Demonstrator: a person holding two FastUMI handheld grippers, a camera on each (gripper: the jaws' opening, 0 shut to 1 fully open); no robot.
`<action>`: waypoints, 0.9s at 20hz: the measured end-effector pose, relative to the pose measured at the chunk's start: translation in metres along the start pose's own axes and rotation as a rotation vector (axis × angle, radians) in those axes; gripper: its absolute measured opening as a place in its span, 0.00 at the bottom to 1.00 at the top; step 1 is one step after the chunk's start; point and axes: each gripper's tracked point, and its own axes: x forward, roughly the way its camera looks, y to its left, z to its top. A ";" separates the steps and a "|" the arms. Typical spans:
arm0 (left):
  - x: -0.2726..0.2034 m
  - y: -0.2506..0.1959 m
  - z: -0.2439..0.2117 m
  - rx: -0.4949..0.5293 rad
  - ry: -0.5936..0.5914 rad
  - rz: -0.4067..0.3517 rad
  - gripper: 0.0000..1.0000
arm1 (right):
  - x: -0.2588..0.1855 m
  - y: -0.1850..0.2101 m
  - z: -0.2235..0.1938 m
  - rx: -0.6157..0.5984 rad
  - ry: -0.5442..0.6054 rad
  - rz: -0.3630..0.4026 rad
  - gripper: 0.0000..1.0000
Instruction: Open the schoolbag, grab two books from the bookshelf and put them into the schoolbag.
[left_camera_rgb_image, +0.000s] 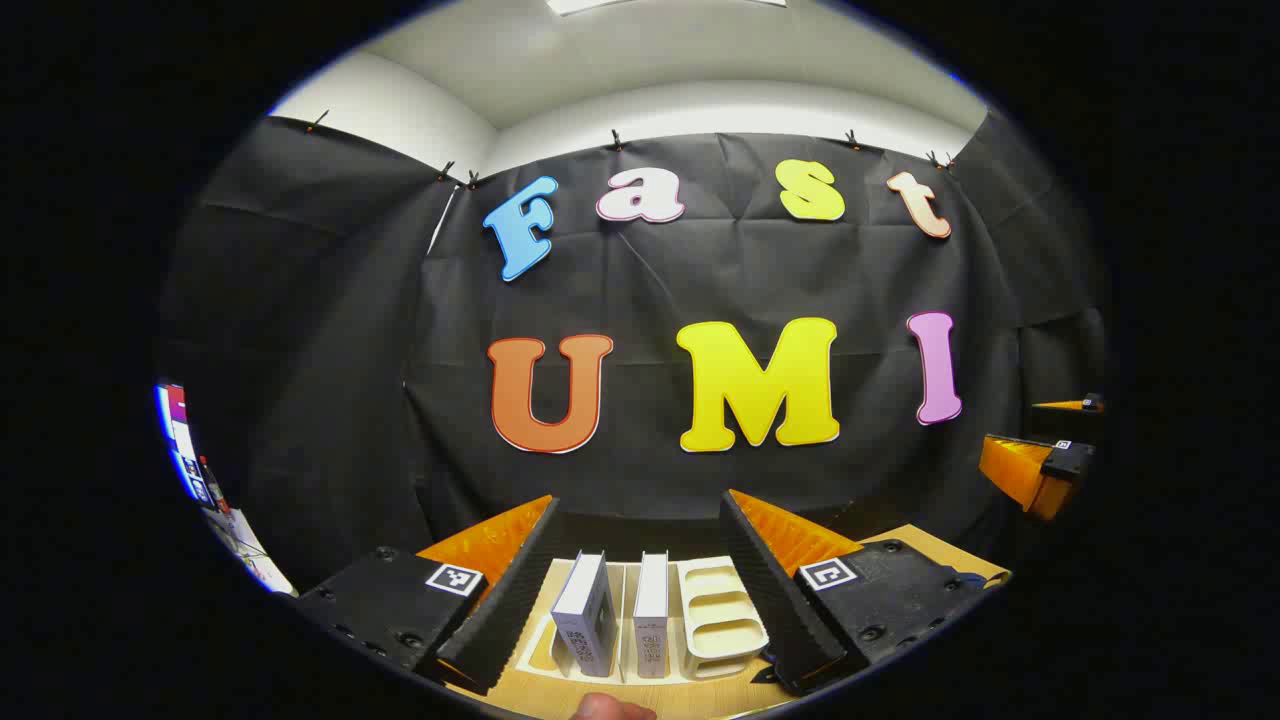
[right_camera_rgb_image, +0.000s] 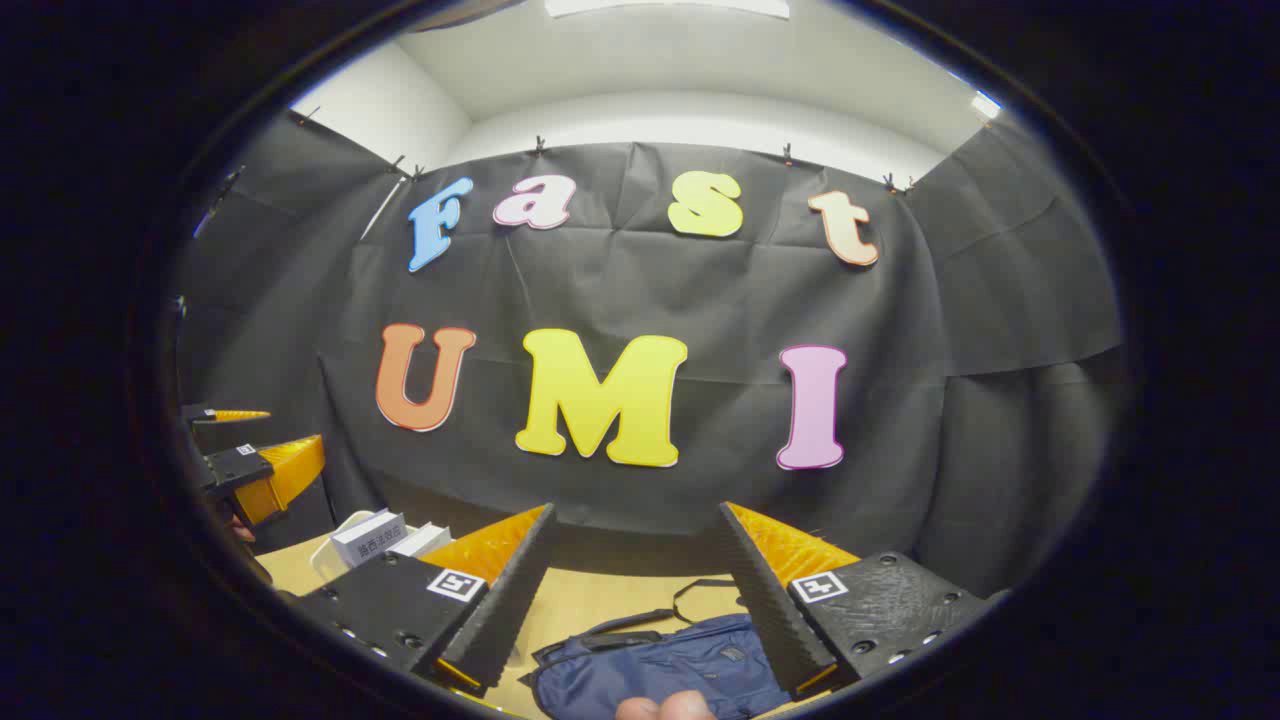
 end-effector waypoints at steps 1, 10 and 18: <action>-0.001 -0.001 0.001 0.003 -0.001 -0.005 0.98 | -0.001 0.000 0.002 -0.005 -0.003 -0.006 0.93; -0.003 -0.002 0.002 0.011 0.003 -0.027 0.99 | -0.011 0.002 0.000 -0.001 -0.004 -0.026 0.95; -0.005 -0.002 -0.003 0.001 0.023 -0.037 0.99 | -0.016 0.003 -0.001 0.000 0.000 -0.035 0.95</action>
